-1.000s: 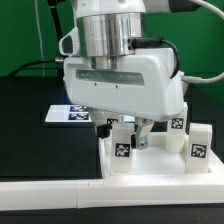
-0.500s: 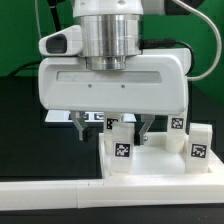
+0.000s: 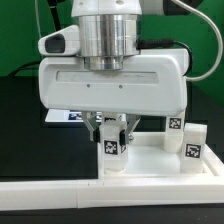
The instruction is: Assemble square table
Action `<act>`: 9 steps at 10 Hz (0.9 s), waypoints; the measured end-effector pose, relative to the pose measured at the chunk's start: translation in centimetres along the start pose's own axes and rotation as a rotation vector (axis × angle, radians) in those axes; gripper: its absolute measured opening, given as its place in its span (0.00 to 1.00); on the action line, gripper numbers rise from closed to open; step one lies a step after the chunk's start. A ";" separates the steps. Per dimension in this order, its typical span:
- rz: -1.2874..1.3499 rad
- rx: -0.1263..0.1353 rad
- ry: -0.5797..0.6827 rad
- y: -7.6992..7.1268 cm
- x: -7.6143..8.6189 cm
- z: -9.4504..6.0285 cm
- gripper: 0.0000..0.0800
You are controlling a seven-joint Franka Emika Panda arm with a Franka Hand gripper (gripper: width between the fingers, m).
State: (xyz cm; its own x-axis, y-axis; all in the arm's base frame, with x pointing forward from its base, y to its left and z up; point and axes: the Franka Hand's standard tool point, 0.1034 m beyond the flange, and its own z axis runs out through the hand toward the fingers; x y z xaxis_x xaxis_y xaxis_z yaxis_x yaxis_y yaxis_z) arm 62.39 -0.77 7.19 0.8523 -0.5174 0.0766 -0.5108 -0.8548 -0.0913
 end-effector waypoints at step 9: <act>1.257 -0.040 -0.104 -1.0 -0.3 0.4 0.36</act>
Offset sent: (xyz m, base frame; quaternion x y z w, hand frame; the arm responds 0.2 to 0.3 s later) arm 0.0183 -0.0209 0.0077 -0.0583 -0.0202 0.3043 0.9506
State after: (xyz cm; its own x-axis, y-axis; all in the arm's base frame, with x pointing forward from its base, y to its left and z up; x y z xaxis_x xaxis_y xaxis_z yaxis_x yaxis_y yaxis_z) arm 62.71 0.27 6.88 -0.2198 -0.9682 -0.1193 -0.9747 0.2230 -0.0139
